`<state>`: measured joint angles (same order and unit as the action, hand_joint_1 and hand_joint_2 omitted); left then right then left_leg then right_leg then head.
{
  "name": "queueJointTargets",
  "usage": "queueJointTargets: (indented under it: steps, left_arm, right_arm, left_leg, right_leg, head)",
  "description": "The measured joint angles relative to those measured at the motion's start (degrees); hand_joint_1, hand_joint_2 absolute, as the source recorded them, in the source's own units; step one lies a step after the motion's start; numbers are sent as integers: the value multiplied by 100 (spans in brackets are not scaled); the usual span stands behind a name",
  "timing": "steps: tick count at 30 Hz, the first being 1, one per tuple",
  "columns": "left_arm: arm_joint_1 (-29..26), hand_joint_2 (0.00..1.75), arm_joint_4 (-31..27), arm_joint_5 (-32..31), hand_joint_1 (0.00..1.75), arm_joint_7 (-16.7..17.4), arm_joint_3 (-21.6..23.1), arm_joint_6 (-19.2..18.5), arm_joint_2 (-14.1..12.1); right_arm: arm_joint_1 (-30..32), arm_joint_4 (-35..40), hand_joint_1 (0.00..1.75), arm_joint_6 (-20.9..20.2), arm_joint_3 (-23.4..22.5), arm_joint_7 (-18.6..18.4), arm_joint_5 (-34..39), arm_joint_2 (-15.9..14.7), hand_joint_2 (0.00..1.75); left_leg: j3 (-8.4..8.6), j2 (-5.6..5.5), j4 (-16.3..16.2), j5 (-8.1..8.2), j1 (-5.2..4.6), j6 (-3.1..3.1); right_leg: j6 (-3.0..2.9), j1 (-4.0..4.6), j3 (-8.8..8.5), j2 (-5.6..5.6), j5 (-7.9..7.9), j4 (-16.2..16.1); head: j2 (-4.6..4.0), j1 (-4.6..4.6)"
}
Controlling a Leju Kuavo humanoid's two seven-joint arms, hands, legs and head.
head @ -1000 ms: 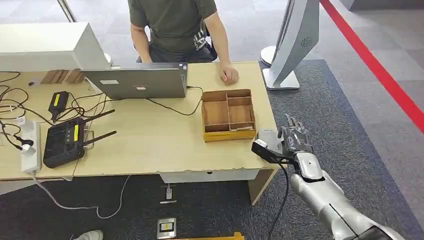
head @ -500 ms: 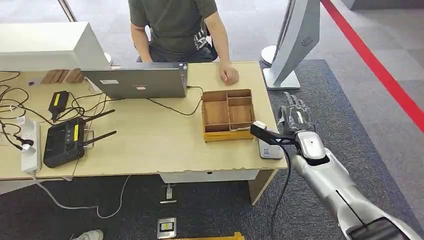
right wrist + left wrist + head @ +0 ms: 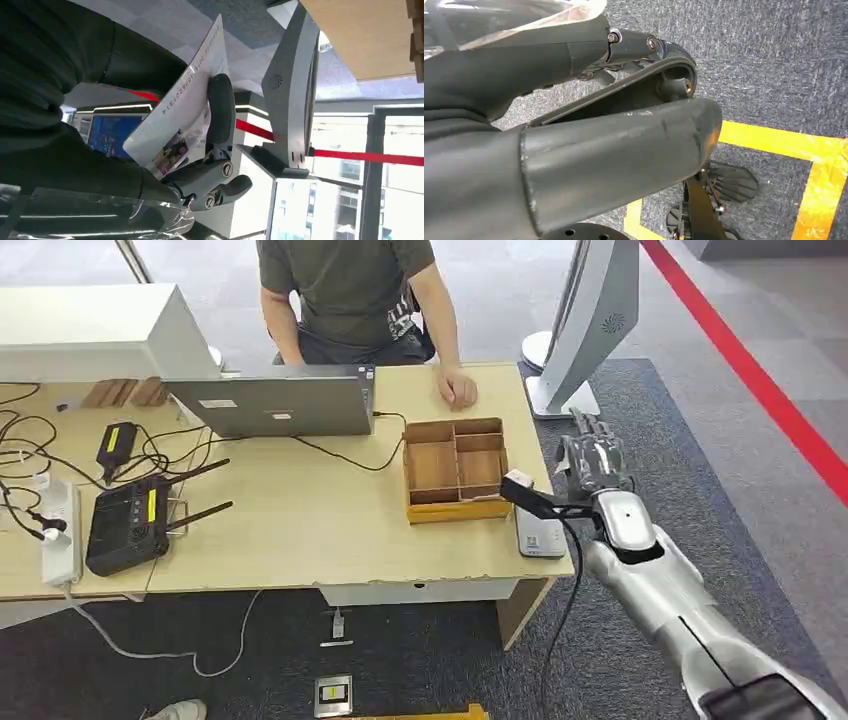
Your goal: Pass the card to the sensor for recognition and then transmit it.
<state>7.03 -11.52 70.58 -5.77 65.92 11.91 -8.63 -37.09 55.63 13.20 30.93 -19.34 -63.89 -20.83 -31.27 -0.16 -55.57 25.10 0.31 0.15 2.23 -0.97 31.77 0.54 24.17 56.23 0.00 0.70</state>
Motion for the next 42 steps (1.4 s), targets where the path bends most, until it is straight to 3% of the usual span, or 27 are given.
queueJointTargets:
  steps: [4, 7, 14, 24, 41, 42]
  left_arm:
    - [1, 0, 0, -15, 0, 72, 0, -2, 0]
    - [5, 0, 0, -17, 0, 98, 4, -2, 7]
    - [32, 0, -2, -153, 0, 81, 35, -77, 100]
    - [31, 0, -2, -151, 0, 153, 77, -68, 201]
    - [28, 0, -2, -55, 0, 26, 146, -74, 258]
    - [26, 0, -2, -57, 0, 26, 149, -74, 258]
  right_arm:
    - [-463, 413, 175, -651, -4, -83, -100, -90, 175]
    - [-793, 647, 175, -880, 28, -43, -76, -63, 175]
    - [-1029, 557, 175, -411, 376, 44, -24, 365, 175]
    - [-1373, 207, 175, -424, 689, 42, -59, 765, 175]
    - [-1397, -201, 175, -491, 975, 61, -295, 964, 175]
    - [-1391, -215, 31, -491, 975, 59, -297, 960, 175]
  left_leg:
    - [-1, 1, 0, 0, 0, 0]
    - [-2, 1, 0, 0, 1, 0]
    - [-5, -4, 1, -1, 6, -1]
    - [-9, -2, 0, -1, 6, -2]
    - [-8, -1, 0, -1, 6, -2]
    - [-8, -1, 0, -1, 6, -2]
  right_leg:
    - [0, 0, 3, 0, 0, 0]
    - [0, 1, 2, 0, 0, 1]
    - [-1, 6, 1, 3, 3, 2]
    - [-1, 4, 7, 3, 3, 1]
    - [-2, 5, 9, 2, 3, 1]
    - [-2, 4, 9, 2, 3, 1]
  head:
    - [0, 2]
    - [0, 2]
    - [0, -2]
    - [0, 2]
    - [0, 2]
    - [0, 2]
